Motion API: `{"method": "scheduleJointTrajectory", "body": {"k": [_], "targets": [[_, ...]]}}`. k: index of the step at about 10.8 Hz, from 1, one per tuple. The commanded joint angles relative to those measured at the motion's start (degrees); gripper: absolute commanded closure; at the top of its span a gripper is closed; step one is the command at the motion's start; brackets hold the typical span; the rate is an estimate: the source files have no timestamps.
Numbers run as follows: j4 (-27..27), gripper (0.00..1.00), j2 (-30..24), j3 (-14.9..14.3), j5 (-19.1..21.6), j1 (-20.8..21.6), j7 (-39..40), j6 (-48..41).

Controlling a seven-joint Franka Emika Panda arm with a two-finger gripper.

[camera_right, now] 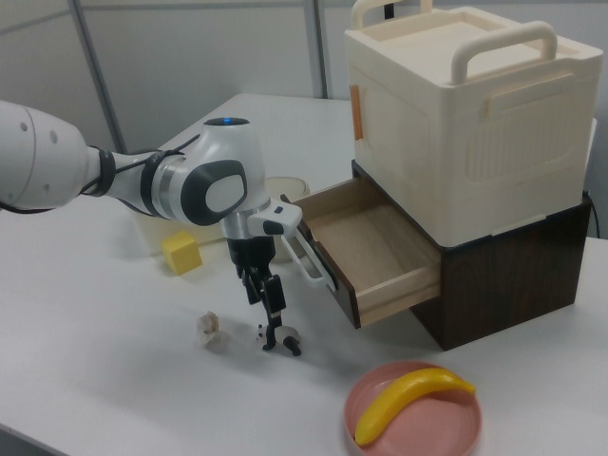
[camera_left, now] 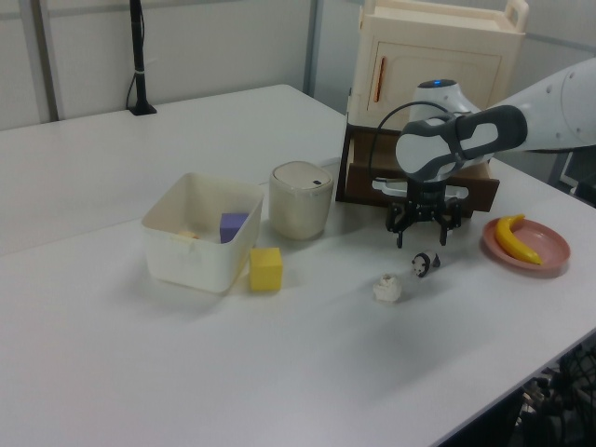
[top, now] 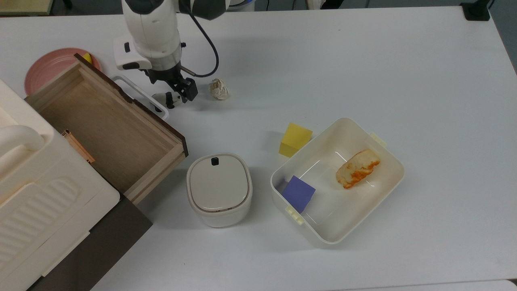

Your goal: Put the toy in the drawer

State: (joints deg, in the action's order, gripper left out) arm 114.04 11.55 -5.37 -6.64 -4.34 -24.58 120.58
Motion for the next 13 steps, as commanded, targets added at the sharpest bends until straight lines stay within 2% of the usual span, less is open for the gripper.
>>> {"method": "scheduleJointTrajectory", "body": {"k": [1, 2, 3, 6, 7, 8, 13], "targets": [[3.46, 0.00, 1.18, -0.52, -1.79, 0.30, -2.93, 5.08], [3.38, 0.02, 2.41, -0.52, -2.32, -0.14, -2.93, 5.45], [3.38, 0.17, 2.60, -0.52, -2.50, -0.14, -2.84, 5.63], [3.47, 0.68, 3.13, -0.43, -3.11, -0.06, -2.49, 5.98], [3.30, 0.94, 2.96, -0.43, -3.11, 0.03, -2.32, 5.98], [3.21, 1.00, 2.43, -0.43, -3.11, 0.29, -2.32, 5.81], [2.94, 1.00, 0.32, 0.10, -3.03, 1.35, -1.71, 5.02]]}}
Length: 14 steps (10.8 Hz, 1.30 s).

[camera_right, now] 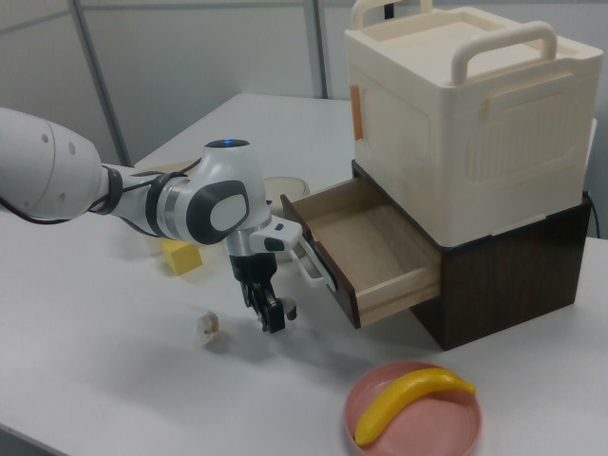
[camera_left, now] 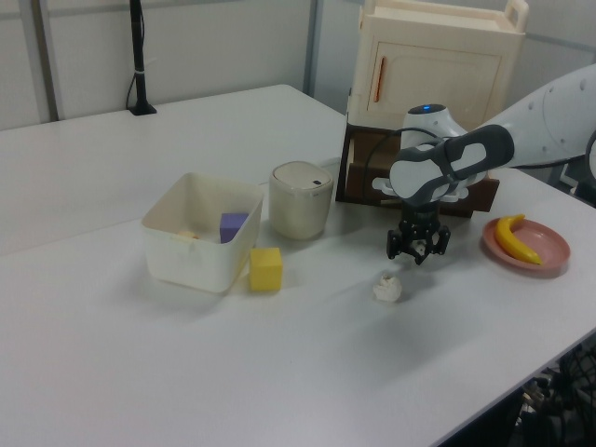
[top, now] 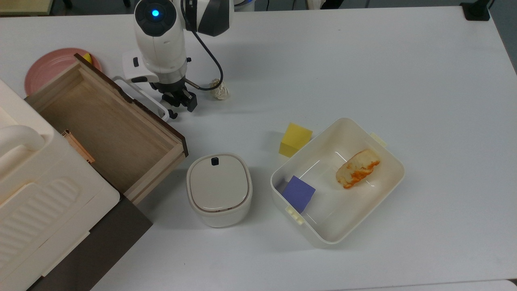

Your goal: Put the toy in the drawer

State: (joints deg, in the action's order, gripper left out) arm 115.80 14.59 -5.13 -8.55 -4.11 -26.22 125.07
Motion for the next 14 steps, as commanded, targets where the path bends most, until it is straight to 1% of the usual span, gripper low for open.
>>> {"method": "scheduleJointTrajectory", "body": {"k": [1, 3, 4, 6, 7, 8, 10, 11, 13, 14], "targets": [[0.40, 1.00, -3.68, -0.05, -1.11, 2.34, 1.77, -1.39], [-3.28, 1.00, -5.79, 0.12, -0.24, 3.40, 6.95, -8.05], [-5.47, 1.00, -6.76, 0.30, 0.11, 4.71, 9.67, -11.48], [-11.96, 1.00, -6.94, 0.04, 7.90, 4.20, 12.41, -16.85], [-14.52, 1.00, -6.86, -0.31, 9.42, 3.76, 13.55, -17.92], [-16.72, 1.00, -6.68, -0.40, 10.22, 2.97, 13.65, -18.10], [-19.37, 1.00, -6.42, -0.58, 14.86, 0.43, 13.31, -17.50], [-19.56, 1.00, -6.07, -0.67, 15.23, -1.06, 13.39, -17.06], [-20.08, 1.00, -3.71, -0.67, 15.32, -3.09, 12.52, -11.19], [-20.43, 0.98, -2.12, -0.67, 15.32, -4.49, 11.90, -8.90]]}}
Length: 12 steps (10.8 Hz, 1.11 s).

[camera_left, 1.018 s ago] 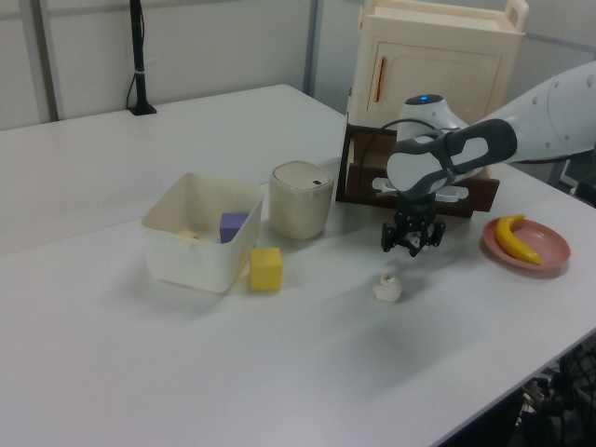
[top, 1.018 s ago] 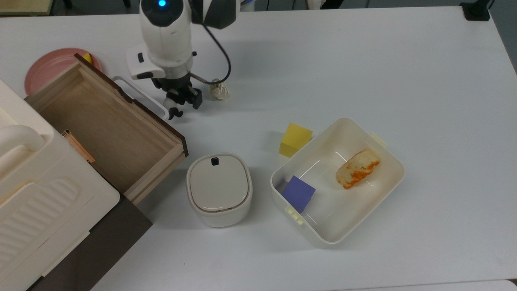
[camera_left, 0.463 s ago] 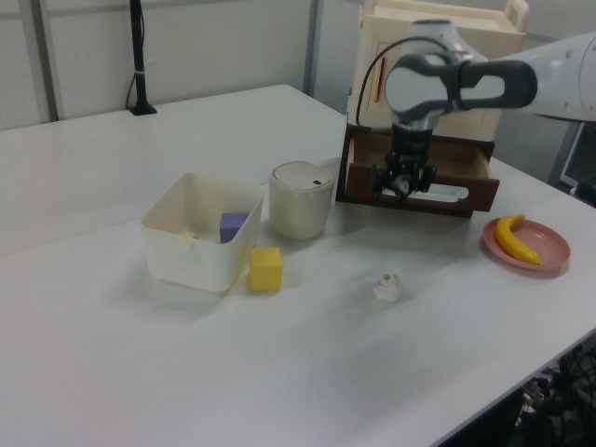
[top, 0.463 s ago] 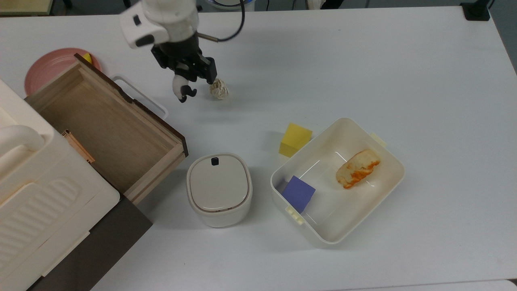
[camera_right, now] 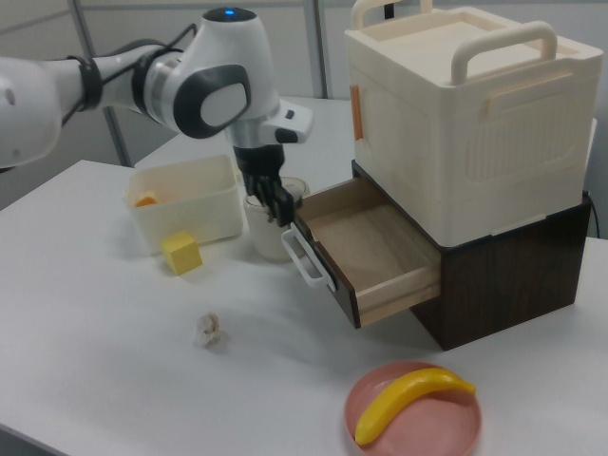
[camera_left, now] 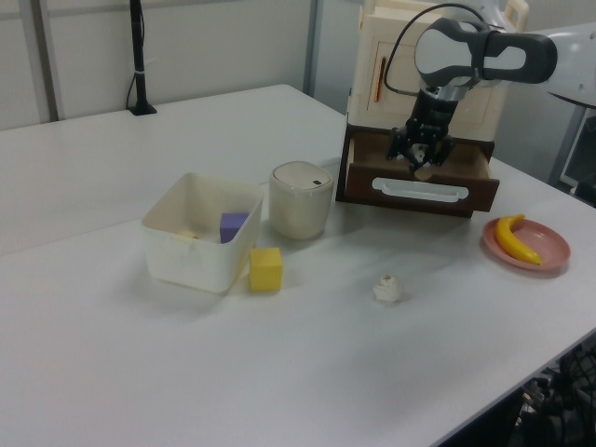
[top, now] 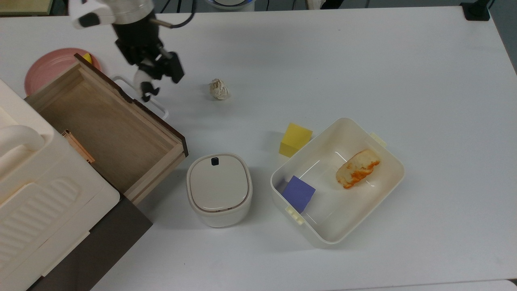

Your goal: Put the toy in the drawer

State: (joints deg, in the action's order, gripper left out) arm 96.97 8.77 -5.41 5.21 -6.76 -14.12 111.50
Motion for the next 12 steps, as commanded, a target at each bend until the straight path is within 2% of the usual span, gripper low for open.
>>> {"method": "scheduleJointTrajectory", "body": {"k": [1, 3, 4, 5, 6, 9, 12], "targets": [[-1.61, 0.96, 4.66, -0.39, 1.56, -2.72, -0.29, 7.04], [-1.70, 0.65, 6.51, -0.39, 1.04, -3.86, 0.14, 9.52], [-3.61, 0.39, 7.30, -0.39, 1.21, -4.04, 0.23, 9.62], [-4.24, 0.18, 7.57, -0.39, 1.21, -4.31, -0.20, 9.53], [-4.25, 0.02, 7.49, -0.39, 1.30, -4.40, -0.12, 9.53], [-4.25, 0.00, 7.05, -0.22, 0.77, -4.14, 0.41, 7.87], [-4.07, 0.00, 4.33, 0.58, -0.10, -2.39, 2.16, 0.16]]}}
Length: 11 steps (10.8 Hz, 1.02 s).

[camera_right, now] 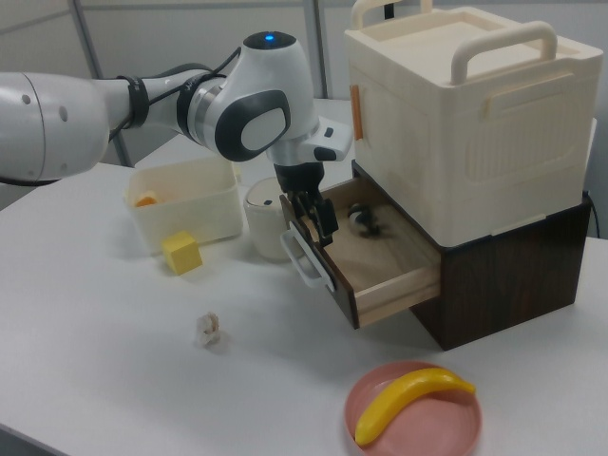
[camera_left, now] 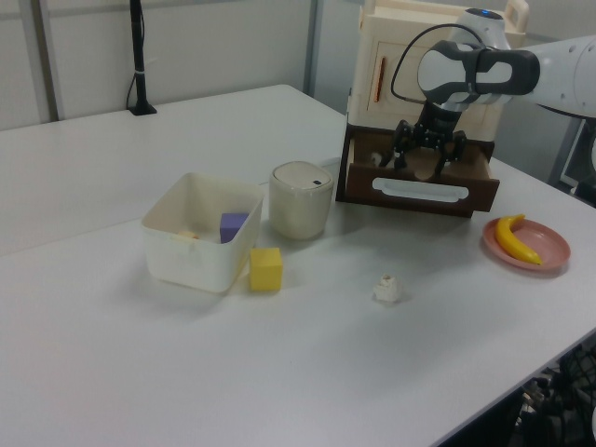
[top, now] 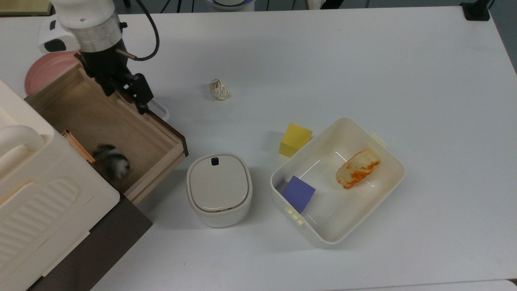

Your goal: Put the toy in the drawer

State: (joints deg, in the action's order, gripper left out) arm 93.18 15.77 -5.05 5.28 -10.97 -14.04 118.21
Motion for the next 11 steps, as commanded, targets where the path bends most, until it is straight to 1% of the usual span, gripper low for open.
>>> {"method": "scheduleJointTrajectory", "body": {"k": [1, 2, 4, 6, 7, 11], "targets": [[-0.19, 0.00, -4.24, 0.30, -0.18, 3.13, 3.83, -10.33], [-0.02, 0.00, -5.91, 0.39, -0.44, 4.36, 4.89, -13.06], [1.73, 0.00, -9.43, 0.57, -1.93, 6.82, 5.43, -14.58], [1.74, 0.00, -9.97, 0.57, -6.22, 9.90, 5.34, -15.98], [1.65, 0.00, -9.97, 0.57, -7.20, 10.61, 5.52, -16.25], [1.13, 0.00, -9.80, 0.57, -7.38, 10.61, 5.52, -16.17]]}}
